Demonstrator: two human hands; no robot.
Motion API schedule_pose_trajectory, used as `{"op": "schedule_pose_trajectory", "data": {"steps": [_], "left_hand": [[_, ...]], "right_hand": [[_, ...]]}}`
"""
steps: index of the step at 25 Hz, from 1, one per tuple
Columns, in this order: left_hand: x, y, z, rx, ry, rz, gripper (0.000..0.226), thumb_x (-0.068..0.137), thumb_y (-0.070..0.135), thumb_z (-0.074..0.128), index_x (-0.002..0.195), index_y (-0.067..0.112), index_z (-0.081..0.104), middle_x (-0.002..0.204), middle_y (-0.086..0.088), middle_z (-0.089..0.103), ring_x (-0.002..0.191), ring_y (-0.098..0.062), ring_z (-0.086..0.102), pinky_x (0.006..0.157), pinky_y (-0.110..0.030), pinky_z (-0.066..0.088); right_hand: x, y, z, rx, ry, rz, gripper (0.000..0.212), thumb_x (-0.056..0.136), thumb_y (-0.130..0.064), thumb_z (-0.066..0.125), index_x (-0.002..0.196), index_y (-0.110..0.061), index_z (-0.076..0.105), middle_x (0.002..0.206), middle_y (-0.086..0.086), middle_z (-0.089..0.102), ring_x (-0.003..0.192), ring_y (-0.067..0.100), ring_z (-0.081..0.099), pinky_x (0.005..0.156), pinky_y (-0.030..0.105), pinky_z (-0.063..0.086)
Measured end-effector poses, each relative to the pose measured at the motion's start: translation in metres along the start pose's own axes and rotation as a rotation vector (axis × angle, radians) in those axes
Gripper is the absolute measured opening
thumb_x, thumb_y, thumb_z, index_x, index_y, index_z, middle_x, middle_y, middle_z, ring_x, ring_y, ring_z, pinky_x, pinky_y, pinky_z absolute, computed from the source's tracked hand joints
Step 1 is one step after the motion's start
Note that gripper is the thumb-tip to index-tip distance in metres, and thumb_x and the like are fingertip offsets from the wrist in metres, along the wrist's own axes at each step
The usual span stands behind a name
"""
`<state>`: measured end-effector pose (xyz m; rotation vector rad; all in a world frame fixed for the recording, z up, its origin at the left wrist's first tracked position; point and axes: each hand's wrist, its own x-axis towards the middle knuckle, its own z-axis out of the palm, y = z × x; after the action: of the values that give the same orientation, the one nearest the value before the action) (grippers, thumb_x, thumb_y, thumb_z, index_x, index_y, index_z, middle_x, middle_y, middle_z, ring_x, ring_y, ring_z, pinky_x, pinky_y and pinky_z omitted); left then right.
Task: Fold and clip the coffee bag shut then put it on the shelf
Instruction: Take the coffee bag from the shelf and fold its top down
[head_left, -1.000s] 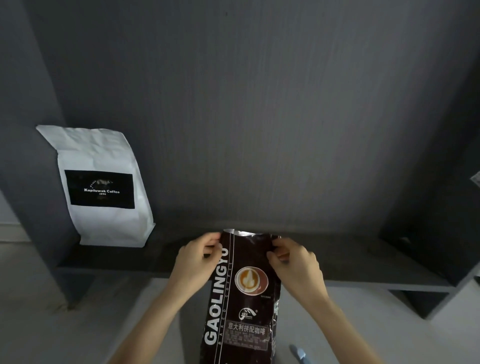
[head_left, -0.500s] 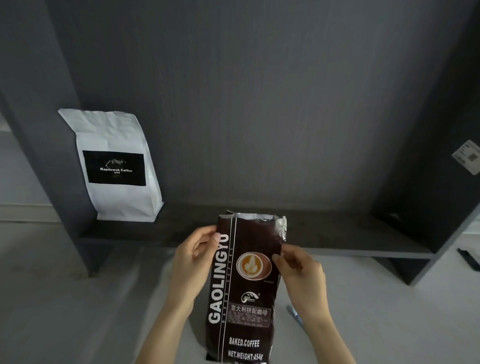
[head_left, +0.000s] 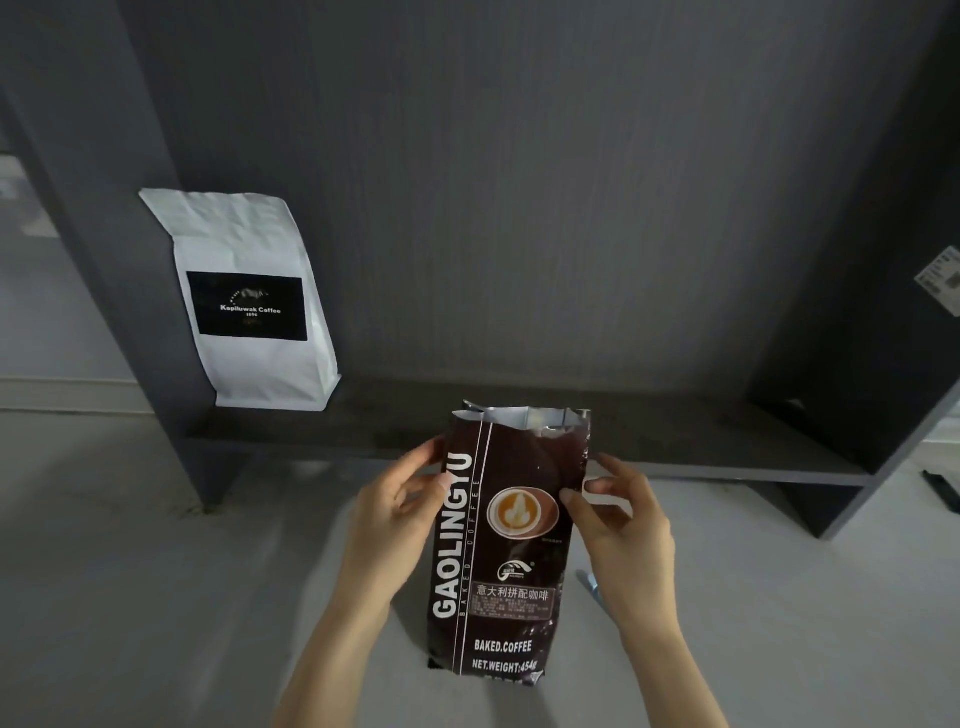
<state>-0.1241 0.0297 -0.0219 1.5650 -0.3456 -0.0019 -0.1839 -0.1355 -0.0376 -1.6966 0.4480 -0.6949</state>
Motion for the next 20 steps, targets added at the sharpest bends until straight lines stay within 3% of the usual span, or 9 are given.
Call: {"op": "schedule_pose_trajectory", "data": {"steps": [6, 9, 13, 16, 20], "left_hand": [[-0.003, -0.003, 0.000, 0.001, 0.010, 0.009, 0.026, 0.082, 0.005, 0.056, 0.087, 0.030, 0.062, 0.089, 0.010, 0.068, 0.075, 0.010, 0.062, 0.064, -0.001, 0.044], [-0.005, -0.005, 0.001, -0.013, -0.004, 0.014, 0.024, 0.081, 0.002, 0.056, 0.084, 0.024, 0.064, 0.084, 0.011, 0.070, 0.076, 0.009, 0.063, 0.065, -0.001, 0.043], [-0.007, -0.008, 0.000, -0.003, -0.023, 0.016, 0.026, 0.081, 0.001, 0.056, 0.081, 0.026, 0.065, 0.074, 0.018, 0.073, 0.078, 0.008, 0.063, 0.066, -0.001, 0.043], [-0.006, -0.009, 0.001, 0.002, 0.001, -0.015, 0.031, 0.082, 0.000, 0.054, 0.074, 0.028, 0.064, 0.068, 0.028, 0.070, 0.074, 0.012, 0.062, 0.064, 0.001, 0.042], [-0.007, -0.006, -0.001, 0.015, 0.008, -0.036, 0.034, 0.084, 0.004, 0.051, 0.073, 0.032, 0.066, 0.068, 0.028, 0.070, 0.074, 0.013, 0.061, 0.066, 0.000, 0.043]], "right_hand": [[-0.002, 0.005, -0.004, -0.076, -0.031, -0.022, 0.021, 0.075, -0.018, 0.068, 0.085, -0.032, 0.056, 0.088, -0.011, 0.055, 0.081, 0.003, 0.056, 0.056, 0.011, 0.042], [-0.002, 0.008, -0.009, 0.018, -0.058, -0.013, 0.015, 0.077, -0.010, 0.066, 0.072, -0.022, 0.058, 0.080, -0.008, 0.067, 0.072, 0.005, 0.064, 0.061, 0.018, 0.048], [-0.003, 0.008, -0.012, 0.082, -0.105, -0.016, 0.020, 0.080, -0.005, 0.061, 0.066, -0.019, 0.058, 0.068, -0.006, 0.067, 0.063, 0.002, 0.064, 0.055, 0.012, 0.050], [-0.003, 0.007, -0.012, 0.124, -0.134, -0.024, 0.019, 0.081, -0.001, 0.058, 0.071, -0.017, 0.059, 0.073, -0.002, 0.068, 0.065, -0.001, 0.064, 0.054, 0.008, 0.048], [-0.004, 0.009, -0.014, 0.144, -0.149, -0.024, 0.019, 0.081, 0.002, 0.056, 0.076, -0.015, 0.061, 0.077, 0.000, 0.067, 0.066, -0.003, 0.063, 0.057, 0.008, 0.048]]}}
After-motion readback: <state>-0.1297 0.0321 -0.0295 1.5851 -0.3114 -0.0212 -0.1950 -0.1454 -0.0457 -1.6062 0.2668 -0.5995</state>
